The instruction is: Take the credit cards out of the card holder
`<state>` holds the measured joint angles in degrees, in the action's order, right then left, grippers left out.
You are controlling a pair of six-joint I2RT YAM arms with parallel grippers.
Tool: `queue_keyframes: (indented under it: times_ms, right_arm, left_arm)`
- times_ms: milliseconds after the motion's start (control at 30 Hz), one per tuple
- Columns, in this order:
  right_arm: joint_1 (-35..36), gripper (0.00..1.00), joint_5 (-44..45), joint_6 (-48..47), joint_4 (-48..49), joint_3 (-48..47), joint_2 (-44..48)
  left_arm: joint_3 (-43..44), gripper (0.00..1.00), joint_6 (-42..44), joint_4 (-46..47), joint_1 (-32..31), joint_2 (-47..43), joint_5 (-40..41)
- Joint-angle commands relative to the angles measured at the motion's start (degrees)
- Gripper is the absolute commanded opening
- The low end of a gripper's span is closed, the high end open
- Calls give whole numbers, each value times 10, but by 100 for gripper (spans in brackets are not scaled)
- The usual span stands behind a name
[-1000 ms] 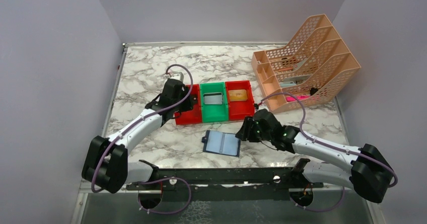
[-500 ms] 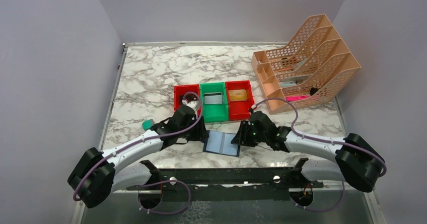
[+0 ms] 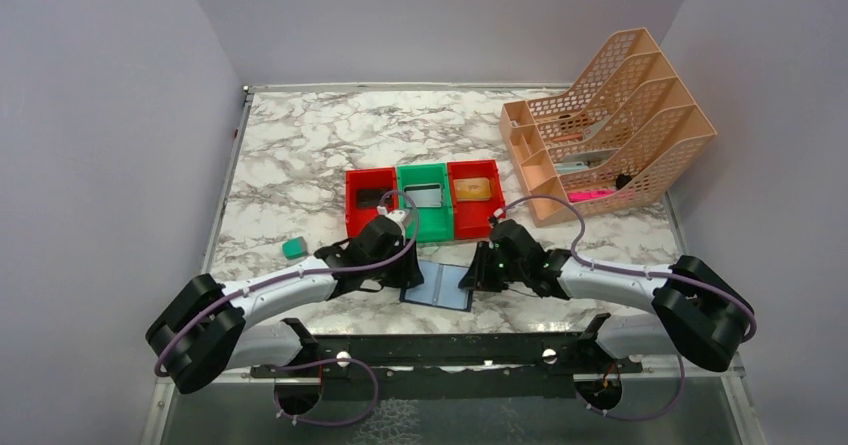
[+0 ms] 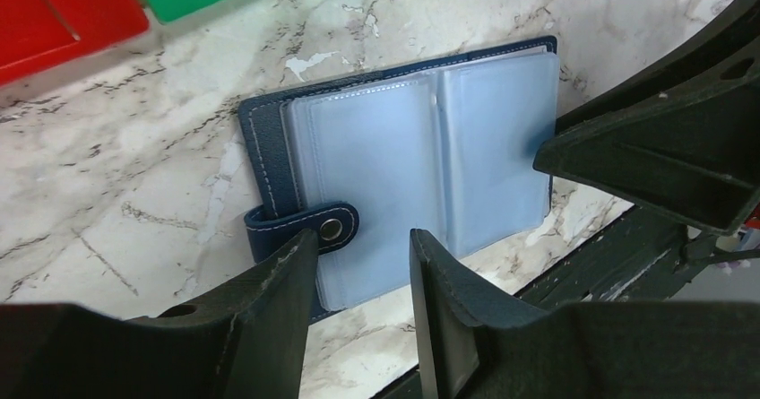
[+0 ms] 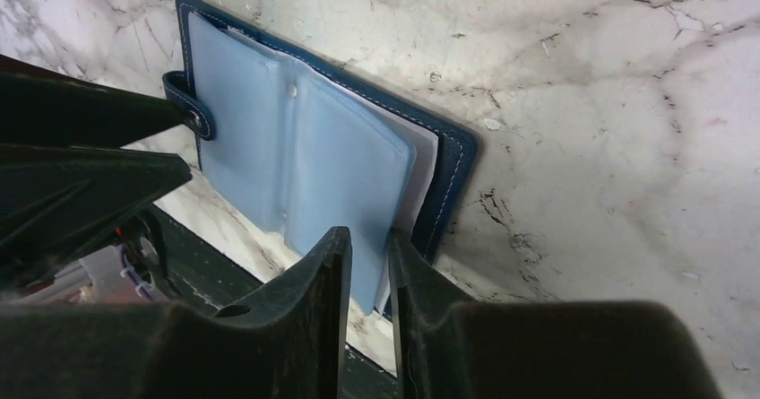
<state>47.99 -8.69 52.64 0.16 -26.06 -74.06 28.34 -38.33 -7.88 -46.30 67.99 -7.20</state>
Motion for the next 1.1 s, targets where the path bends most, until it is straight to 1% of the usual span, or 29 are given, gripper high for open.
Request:
queue_keyframes:
  times_ms: [0,100,300,433,600,733,900,1067]
  right_arm:
    - [0,25,-17,-11,12,-25,1]
    - [0,25,-28,-22,10,-34,-1]
    - [0,31,-62,-42,8,-60,-20]
    - [0,35,-100,-61,37,-66,-26]
    - [0,38,-114,-66,36,-84,-46]
    - [1,42,-126,-65,50,-88,-54]
    - [1,44,-122,-79,22,-112,-83]
    - [2,48,-156,-100,46,-120,-94]
  left_arm:
    - [-14,44,1,21,-15,15,-9]
    - [-21,42,-4,25,-21,20,-8]
    - [-26,39,-10,33,-31,22,-4]
    - [-25,37,-12,36,-34,19,2]
    - [-26,35,-13,39,-35,18,3]
    - [-30,34,-17,42,-36,14,6]
    - [-31,33,-19,43,-36,10,7]
    - [-30,33,-22,43,-37,7,10]
